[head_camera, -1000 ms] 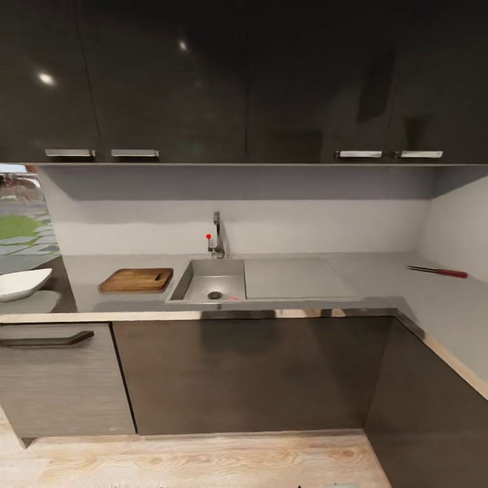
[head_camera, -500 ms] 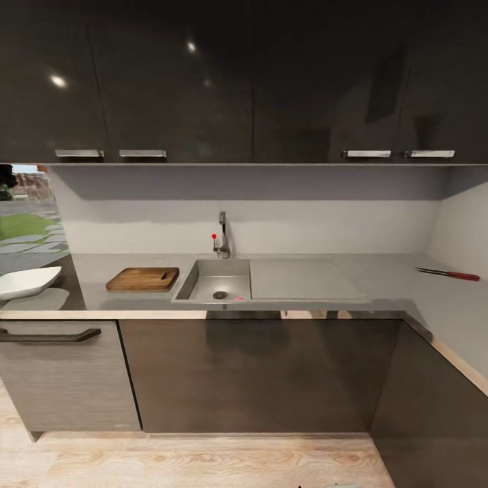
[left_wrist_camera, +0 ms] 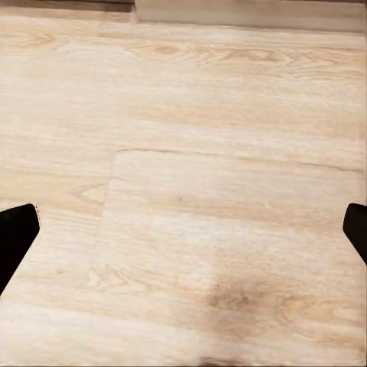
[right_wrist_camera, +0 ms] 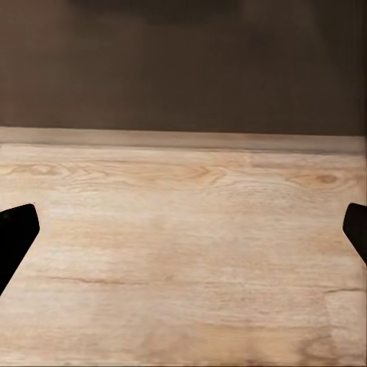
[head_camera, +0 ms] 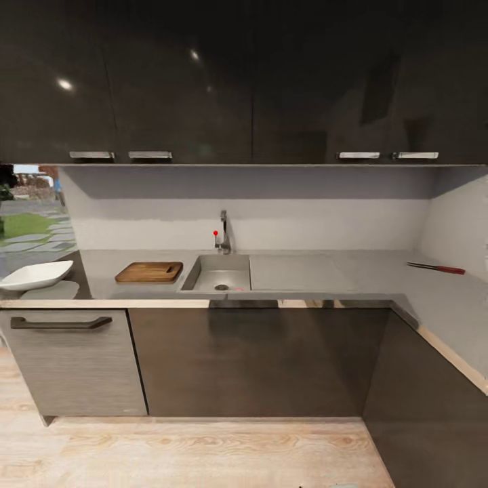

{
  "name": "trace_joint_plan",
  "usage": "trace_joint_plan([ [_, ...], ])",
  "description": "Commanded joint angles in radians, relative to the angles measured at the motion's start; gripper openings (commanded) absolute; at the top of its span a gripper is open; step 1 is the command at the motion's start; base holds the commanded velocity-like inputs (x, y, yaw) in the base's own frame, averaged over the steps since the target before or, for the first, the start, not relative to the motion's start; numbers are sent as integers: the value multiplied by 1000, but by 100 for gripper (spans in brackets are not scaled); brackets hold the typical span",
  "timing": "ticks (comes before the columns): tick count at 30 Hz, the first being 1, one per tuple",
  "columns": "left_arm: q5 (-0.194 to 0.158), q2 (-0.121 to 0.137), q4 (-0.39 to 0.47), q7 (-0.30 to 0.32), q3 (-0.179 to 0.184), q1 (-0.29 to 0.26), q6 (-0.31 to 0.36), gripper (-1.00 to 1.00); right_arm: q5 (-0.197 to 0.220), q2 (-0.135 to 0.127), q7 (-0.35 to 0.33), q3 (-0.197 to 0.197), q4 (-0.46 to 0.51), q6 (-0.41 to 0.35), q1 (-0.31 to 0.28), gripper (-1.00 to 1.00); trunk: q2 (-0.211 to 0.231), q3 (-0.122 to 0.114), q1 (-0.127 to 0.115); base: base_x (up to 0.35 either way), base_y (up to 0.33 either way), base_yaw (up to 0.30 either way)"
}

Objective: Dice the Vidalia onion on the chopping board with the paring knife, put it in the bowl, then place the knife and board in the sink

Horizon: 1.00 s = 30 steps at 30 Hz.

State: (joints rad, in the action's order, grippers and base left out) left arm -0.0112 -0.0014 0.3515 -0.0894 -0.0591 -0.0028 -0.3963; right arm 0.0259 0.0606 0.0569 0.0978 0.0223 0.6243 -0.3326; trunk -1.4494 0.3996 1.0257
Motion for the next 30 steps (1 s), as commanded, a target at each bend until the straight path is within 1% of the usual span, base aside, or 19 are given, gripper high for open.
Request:
trace_joint_plan([
  [1,-1,0,0,-1,-1,0,-2,100,2,0,6,8,-1,3,-1,100,-1,1,-1,-333,0,0],
  [6,0,0,0,-1,-1,0,-2,100,2,-3,4,8,-1,4,-1,100,-1,1,-1,-317,0,0],
  [9,0,0,0,-1,-1,0,-2,100,2,-6,1,8,-1,4,-1,100,-1,1,-1,-140,0,0],
  [18,1,0,0,-1,-1,0,-2,100,2,-3,3,9,-1,3,0,100,-1,1,-1,-28,0,0],
  [24,1,0,0,-1,-1,0,-2,100,1,-8,-3,10,-2,3,0,100,-1,1,-1,-2,0,0],
  [25,-5,6,-6,5,-7,6,-8,100,1,-2,-9,11,1,9,5,100,-1,1,-1,0,0,0],
  [27,-1,16,-17,16,-18,17,-20,100,1,5,-11,11,1,19,17,100,-1,1,-1,0,0,0],
  [30,2,17,-13,17,-35,34,-36,100,0,4,-11,11,1,24,19,100,-1,1,-1,0,0,0],
])
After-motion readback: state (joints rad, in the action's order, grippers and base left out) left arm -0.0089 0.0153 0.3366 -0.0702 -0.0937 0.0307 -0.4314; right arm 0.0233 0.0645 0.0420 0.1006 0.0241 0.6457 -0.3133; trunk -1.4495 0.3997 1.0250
